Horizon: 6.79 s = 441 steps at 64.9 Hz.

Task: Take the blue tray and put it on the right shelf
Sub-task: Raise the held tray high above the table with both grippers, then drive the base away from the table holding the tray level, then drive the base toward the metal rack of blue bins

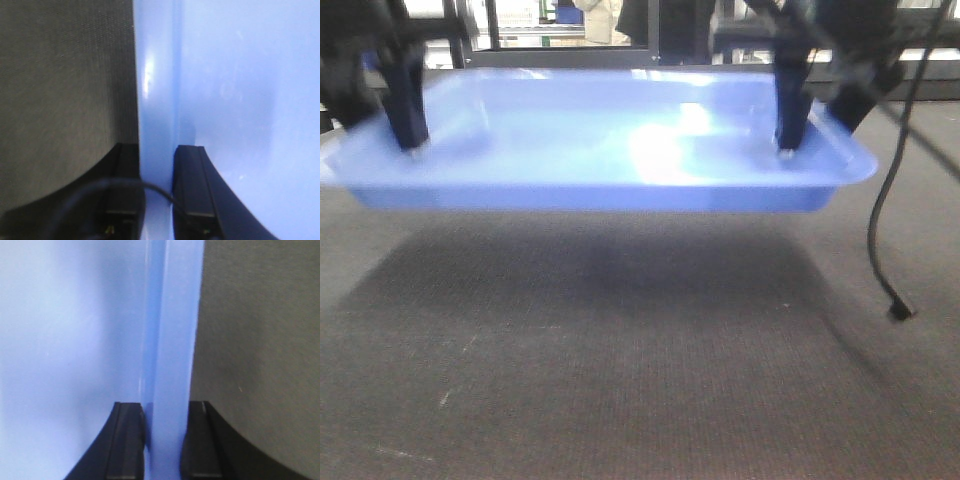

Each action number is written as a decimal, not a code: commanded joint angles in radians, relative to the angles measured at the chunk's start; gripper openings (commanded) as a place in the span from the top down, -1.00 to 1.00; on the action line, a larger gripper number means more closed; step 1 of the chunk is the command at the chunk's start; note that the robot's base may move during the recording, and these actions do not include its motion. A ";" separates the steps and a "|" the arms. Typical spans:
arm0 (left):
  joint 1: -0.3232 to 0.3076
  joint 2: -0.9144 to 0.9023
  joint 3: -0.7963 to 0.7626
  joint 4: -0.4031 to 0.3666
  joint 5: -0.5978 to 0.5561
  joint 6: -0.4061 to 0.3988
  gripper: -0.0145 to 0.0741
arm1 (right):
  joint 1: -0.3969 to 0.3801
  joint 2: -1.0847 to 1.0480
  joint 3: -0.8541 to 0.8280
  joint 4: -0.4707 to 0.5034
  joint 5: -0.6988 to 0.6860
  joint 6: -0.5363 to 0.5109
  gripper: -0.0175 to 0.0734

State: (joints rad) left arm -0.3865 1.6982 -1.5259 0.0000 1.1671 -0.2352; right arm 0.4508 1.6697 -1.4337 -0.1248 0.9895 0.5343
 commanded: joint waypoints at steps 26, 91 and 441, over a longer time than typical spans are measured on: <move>-0.145 -0.350 0.221 0.047 0.061 -0.078 0.78 | 0.141 -0.348 0.189 -0.029 -0.001 -0.047 0.49; -0.193 -0.471 0.179 0.000 0.171 -0.104 0.78 | 0.210 -0.525 0.198 -0.026 0.032 -0.047 0.49; -0.193 -0.471 0.179 -0.055 0.171 -0.104 0.78 | 0.210 -0.523 0.198 -0.026 0.044 -0.047 0.49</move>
State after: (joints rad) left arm -0.5635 1.2529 -1.3135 -0.0125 1.2681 -0.3597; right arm 0.6546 1.1692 -1.2057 -0.1556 1.1195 0.5258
